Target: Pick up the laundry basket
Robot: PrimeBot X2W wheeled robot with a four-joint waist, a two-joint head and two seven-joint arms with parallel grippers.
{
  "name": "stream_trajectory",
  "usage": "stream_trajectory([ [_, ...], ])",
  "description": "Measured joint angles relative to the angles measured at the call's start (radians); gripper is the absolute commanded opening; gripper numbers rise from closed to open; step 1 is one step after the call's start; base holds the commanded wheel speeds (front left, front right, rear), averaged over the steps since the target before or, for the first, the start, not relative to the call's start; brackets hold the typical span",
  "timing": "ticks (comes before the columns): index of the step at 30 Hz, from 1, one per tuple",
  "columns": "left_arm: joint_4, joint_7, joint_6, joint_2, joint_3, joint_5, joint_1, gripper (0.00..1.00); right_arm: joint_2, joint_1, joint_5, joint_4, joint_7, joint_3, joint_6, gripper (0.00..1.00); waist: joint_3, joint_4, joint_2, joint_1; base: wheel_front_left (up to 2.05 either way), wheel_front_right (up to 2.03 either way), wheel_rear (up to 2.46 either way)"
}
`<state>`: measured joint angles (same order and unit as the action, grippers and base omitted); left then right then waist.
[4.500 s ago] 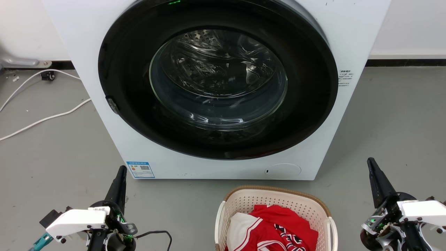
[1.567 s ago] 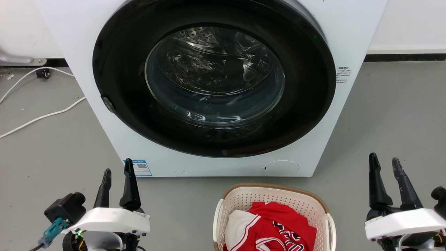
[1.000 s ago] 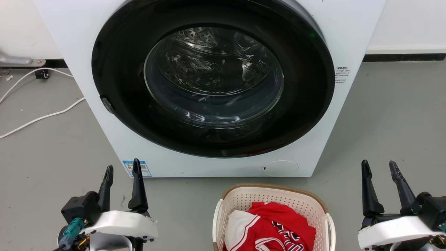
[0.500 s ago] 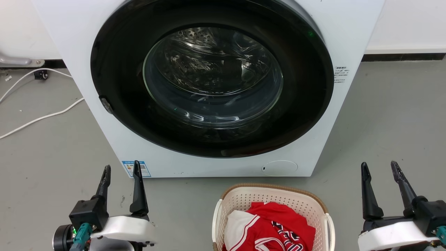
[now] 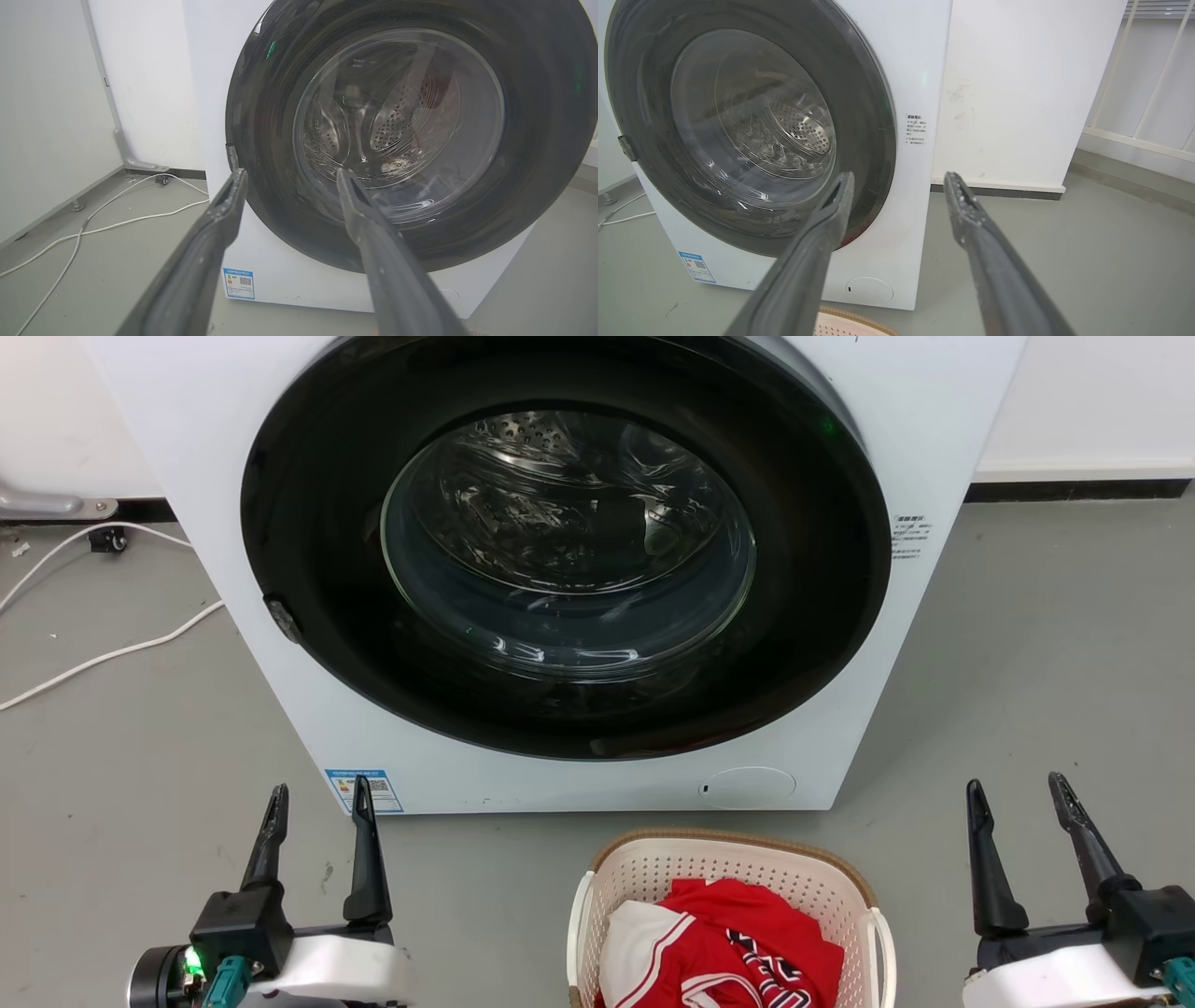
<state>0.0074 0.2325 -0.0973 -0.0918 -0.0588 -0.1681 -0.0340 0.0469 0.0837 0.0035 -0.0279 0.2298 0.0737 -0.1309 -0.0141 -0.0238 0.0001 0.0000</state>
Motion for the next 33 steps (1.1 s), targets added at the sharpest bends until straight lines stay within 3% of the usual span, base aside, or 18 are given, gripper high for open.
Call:
stream_trajectory([
  [17,-0.01,0.028,0.033,0.028,0.028,0.132,-0.022,1.0,0.001,0.018,-0.078,-0.008,0.031,0.006,0.0,1.0,-0.001,0.001,0.0,0.0,0.0,0.0,0.0],
  [33,-0.001,0.03,0.049,0.037,0.043,0.139,-0.025,1.0,0.001,0.02,-0.068,-0.003,0.033,0.002,0.0,1.0,0.004,0.002,0.0,0.0,0.0,0.0,0.0],
])
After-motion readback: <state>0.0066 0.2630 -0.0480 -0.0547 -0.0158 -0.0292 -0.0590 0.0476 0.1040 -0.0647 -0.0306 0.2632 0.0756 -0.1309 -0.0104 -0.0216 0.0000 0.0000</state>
